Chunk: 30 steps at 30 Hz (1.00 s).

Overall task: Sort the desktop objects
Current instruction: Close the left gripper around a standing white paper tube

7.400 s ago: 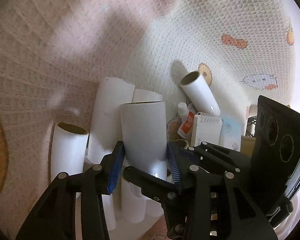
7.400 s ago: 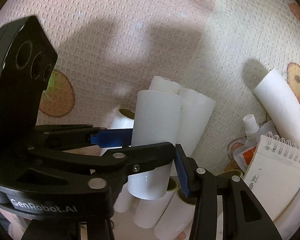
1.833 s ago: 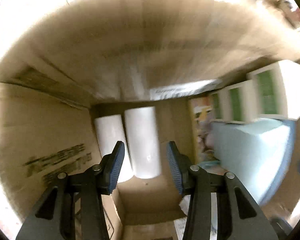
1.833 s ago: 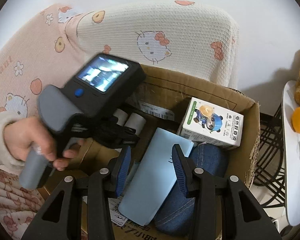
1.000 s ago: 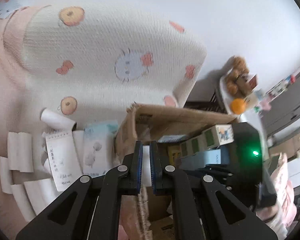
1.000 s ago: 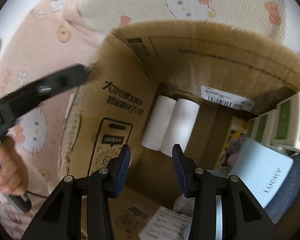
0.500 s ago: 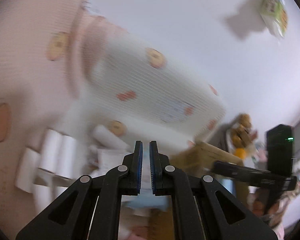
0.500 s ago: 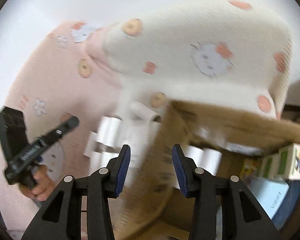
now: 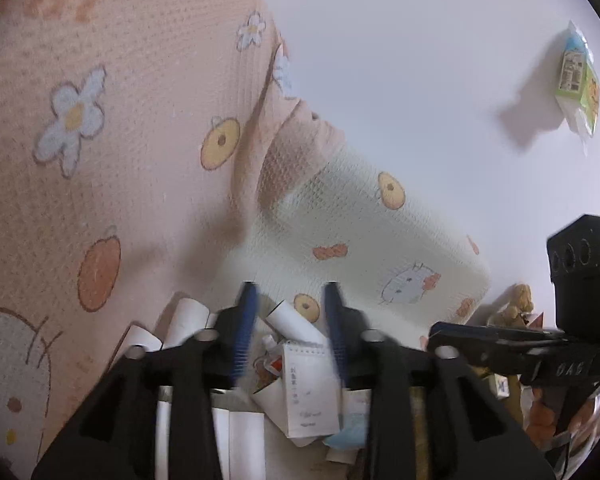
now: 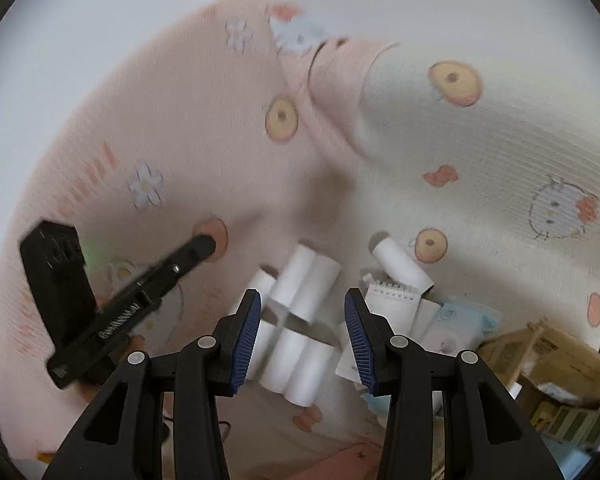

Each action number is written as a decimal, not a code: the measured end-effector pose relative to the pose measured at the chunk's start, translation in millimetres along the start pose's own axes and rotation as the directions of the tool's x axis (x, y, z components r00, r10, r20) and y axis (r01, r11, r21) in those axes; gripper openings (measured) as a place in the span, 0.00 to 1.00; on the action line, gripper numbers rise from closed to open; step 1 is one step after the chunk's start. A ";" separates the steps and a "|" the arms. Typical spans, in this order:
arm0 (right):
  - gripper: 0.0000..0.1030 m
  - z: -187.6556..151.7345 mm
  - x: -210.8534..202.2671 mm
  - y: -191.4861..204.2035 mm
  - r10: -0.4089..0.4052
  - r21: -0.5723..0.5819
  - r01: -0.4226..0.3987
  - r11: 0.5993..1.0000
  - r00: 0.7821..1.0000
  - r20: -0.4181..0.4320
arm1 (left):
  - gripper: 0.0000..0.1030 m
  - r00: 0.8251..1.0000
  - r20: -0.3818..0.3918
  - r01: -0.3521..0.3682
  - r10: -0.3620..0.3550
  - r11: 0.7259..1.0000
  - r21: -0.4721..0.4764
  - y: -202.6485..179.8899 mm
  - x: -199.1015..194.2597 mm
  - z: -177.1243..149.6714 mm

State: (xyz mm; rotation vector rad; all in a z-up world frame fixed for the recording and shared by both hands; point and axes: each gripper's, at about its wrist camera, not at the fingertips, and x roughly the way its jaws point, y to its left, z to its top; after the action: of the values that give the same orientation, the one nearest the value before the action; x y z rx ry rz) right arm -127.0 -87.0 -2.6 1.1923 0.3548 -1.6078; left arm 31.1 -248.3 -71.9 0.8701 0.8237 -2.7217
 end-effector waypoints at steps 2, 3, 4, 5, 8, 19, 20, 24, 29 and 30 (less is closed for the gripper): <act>0.39 0.4 14.8 1.3 -0.053 -0.054 0.050 0.997 0.997 -0.052 | 0.48 1.000 -0.026 -0.001 0.001 1.000 0.005 2.1 10.7 -3.2; 0.39 1.4 20.5 0.3 -0.075 -0.066 0.070 0.995 0.995 -0.069 | 0.48 0.999 -0.047 0.002 -0.002 1.000 0.003 3.7 18.3 -5.2; 0.39 3.2 28.6 -2.0 -0.103 -0.081 0.095 0.992 0.990 -0.097 | 0.48 0.997 -0.070 0.008 -0.008 1.000 -0.006 5.9 25.5 -7.7; 0.39 4.7 34.0 -4.5 -0.114 -0.086 0.105 0.991 0.987 -0.115 | 0.48 0.996 -0.092 0.015 -0.016 1.000 -0.016 7.9 32.0 -8.6; 0.39 10.4 51.0 -17.9 -0.149 -0.093 0.134 0.987 0.972 -0.183 | 0.48 0.985 -0.171 0.030 -0.039 0.998 -0.057 14.8 56.1 -12.2; 0.39 44.6 102.1 -84.4 -0.166 -0.005 0.174 0.985 0.931 -0.324 | 0.48 0.913 -0.390 0.038 -0.116 0.979 -0.201 26.0 151.9 -0.3; 0.39 45.6 106.6 -89.4 -0.176 -0.009 0.183 0.983 0.927 -0.331 | 0.48 0.903 -0.409 0.036 -0.132 0.972 -0.234 28.6 160.6 -0.6; 0.39 46.0 130.3 -113.4 -0.193 0.016 0.218 0.976 0.891 -0.412 | 0.48 0.867 -0.460 0.008 -0.191 0.929 -0.371 39.9 189.6 -7.4; 0.39 46.3 159.6 -124.7 -0.224 -0.022 0.242 0.970 0.856 -0.466 | 0.48 0.816 -0.554 -0.039 -0.168 0.939 -0.343 38.8 218.7 -12.8; 0.39 46.5 163.6 -124.5 -0.219 -0.023 0.235 0.972 0.857 -0.466 | 0.48 0.810 -0.563 -0.043 -0.162 0.942 -0.333 38.3 222.8 -12.5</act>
State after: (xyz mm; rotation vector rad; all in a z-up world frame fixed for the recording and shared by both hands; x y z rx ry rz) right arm -249.0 -162.2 -157.1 1.6144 0.8066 -1.5112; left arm -132.6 -271.6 -226.5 1.6495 1.3893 -2.2462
